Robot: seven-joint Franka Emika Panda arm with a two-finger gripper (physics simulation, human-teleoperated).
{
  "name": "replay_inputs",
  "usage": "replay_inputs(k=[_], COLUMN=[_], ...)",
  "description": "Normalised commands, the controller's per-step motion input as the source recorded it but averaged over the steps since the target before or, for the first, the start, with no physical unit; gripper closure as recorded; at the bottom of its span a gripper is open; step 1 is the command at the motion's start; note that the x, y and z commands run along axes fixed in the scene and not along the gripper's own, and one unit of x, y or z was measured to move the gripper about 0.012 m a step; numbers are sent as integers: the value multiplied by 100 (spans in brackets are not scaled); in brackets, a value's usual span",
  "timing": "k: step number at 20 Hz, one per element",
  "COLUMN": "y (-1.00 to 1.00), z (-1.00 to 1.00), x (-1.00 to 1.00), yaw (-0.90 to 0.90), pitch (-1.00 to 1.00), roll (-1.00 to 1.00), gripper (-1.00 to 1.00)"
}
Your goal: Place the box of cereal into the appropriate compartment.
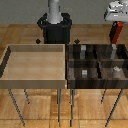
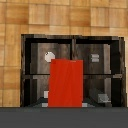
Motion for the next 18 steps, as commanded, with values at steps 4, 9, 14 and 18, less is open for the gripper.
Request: replay_inputs(k=[4,9,14,18], y=[0,0,0,0], z=[0,-23,-100,-100], x=[-100,-60,0,0], yaw=[0,0,0,0], pitch=[0,0,0,0], roll=[0,0,0,0], gripper=[100,100,100,100])
